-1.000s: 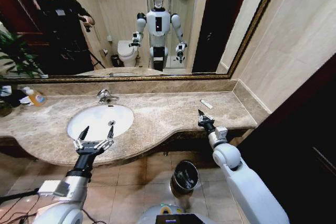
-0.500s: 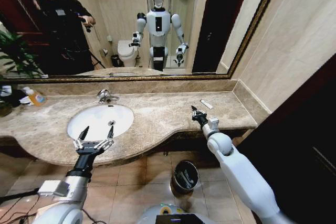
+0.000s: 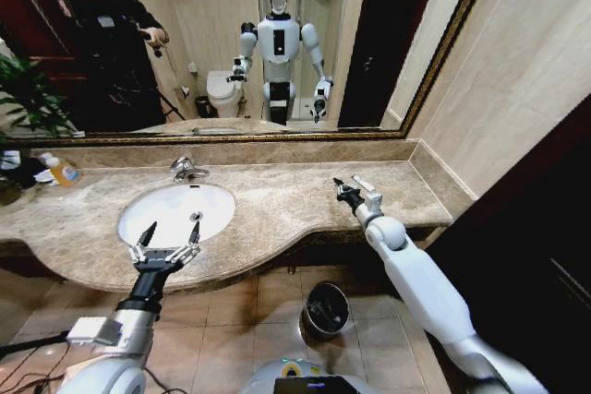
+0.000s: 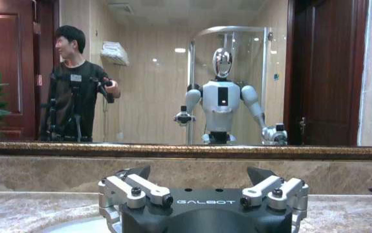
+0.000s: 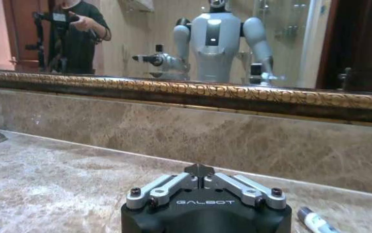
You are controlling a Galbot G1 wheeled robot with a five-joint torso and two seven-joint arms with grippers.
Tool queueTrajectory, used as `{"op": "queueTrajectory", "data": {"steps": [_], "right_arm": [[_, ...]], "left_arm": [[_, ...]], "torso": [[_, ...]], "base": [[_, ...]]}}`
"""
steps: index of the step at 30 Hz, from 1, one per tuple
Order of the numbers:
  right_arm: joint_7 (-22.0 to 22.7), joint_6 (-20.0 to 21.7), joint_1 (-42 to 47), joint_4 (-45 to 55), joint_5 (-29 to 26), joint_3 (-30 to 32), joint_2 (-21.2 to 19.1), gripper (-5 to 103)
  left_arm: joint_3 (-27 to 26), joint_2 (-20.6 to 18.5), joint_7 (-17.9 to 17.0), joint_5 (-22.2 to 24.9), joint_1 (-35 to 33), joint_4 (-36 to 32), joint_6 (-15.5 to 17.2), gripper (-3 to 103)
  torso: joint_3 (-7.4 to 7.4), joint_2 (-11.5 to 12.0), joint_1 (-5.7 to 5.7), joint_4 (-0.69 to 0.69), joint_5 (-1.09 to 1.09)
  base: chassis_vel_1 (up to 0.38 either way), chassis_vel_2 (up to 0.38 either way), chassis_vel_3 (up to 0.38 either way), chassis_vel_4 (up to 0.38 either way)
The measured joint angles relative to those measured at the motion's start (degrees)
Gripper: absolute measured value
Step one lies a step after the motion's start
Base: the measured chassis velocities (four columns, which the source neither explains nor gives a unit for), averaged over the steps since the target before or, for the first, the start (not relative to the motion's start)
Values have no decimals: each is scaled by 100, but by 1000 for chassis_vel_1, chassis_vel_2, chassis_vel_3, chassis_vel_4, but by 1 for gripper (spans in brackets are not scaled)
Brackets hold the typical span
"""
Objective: Pick up the trash from the sink and place it in the trash bin.
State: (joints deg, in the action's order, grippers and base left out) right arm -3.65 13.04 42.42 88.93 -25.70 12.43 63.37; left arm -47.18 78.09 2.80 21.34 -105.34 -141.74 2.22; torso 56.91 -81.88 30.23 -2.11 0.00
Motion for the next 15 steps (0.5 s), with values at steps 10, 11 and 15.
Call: {"op": "queueTrajectory", "data": {"steps": [10,11,15], "right_arm": [[-224,-127,-616,-799,83,-87,48,39],[-262,-127,-642,-831,81,-88,47,39],[-516,-113,-814,-1086,75,-95,49,56]], "left_arm": [[0,0,0,0,0,0,0,100],[0,0,0,0,0,0,0,100],[0,0,0,0,0,0,0,100]], "torso": [[0,0,0,0,0],[0,0,0,0,0],[0,-1,0,1,0]], "base": [[0,0,0,0],[0,0,0,0],[0,0,0,0]]}}
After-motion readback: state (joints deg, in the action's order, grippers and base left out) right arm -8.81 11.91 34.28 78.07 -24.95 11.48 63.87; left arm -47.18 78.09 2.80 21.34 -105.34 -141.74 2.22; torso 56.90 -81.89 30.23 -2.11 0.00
